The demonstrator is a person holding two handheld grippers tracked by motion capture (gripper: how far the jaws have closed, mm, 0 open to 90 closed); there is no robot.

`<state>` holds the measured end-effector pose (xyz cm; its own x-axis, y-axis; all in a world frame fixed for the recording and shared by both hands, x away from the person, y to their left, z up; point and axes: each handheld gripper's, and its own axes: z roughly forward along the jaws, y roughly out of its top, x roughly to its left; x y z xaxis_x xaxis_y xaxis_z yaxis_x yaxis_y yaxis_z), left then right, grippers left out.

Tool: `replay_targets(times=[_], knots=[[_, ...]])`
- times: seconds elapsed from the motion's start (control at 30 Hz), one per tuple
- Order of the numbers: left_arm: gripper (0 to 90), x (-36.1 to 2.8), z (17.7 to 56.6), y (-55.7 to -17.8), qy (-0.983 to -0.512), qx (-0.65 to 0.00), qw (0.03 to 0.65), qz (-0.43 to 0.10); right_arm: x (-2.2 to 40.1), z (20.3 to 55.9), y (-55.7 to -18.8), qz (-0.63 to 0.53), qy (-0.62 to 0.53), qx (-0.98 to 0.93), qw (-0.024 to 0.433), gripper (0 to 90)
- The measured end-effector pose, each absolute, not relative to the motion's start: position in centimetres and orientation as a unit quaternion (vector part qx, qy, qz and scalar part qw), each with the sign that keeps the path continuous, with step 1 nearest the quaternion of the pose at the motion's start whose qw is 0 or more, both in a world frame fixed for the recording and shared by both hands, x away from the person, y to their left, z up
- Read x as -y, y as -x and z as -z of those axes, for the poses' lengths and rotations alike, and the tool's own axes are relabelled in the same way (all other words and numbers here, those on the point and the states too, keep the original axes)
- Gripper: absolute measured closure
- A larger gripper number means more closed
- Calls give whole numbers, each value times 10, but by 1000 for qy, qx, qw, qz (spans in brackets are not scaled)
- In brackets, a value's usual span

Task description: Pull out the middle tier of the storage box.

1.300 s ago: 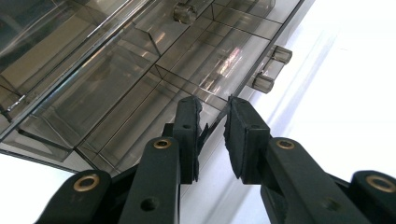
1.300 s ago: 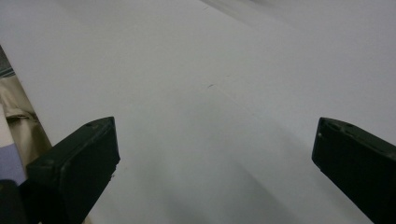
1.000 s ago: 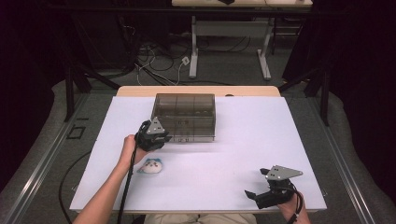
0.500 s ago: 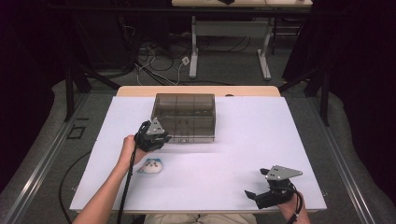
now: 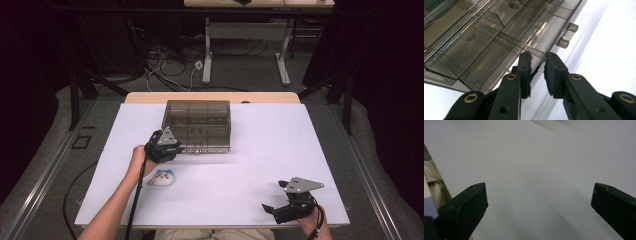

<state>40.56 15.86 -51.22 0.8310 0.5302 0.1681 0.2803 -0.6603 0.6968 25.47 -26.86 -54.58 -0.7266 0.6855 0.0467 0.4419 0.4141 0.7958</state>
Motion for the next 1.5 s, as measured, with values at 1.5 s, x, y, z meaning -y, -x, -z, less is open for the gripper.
replay_targets(times=[1.5], knots=[[891, -161, 504, -417, -833, -298, 388, -258, 268, 547, -256, -420, -340, -829, 147, 3]])
